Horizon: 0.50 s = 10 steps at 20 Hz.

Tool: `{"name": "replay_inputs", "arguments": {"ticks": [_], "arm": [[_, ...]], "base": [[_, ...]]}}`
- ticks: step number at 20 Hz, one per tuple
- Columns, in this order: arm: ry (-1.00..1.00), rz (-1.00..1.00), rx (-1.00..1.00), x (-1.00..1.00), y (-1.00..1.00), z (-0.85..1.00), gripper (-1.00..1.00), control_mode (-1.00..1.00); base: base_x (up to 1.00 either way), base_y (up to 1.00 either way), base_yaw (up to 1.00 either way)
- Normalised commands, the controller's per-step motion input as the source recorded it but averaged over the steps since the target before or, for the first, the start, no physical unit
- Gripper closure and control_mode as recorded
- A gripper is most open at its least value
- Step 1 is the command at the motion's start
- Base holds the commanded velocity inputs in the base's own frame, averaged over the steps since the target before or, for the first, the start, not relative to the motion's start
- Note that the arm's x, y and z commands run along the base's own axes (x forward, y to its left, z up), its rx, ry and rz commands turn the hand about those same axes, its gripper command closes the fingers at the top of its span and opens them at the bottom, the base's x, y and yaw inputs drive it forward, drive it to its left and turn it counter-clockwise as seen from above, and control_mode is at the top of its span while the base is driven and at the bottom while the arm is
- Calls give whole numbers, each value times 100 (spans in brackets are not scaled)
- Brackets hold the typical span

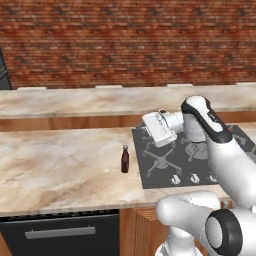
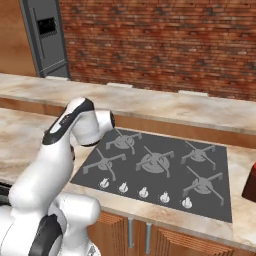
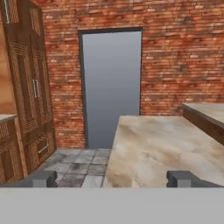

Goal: Collect the paprika, ketchup, and shaker from the cabinet and place them next to the stove.

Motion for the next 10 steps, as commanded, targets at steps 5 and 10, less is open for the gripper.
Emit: {"name": "replay_inputs", "arguments": {"ticks": [5, 10], "arm": [[16, -17, -7, -44, -28, 56, -100, -100], [14, -24, -13, -47, -31, 40, -100, -100]], "base": [[0, 0, 0], [0, 0, 0]]}}
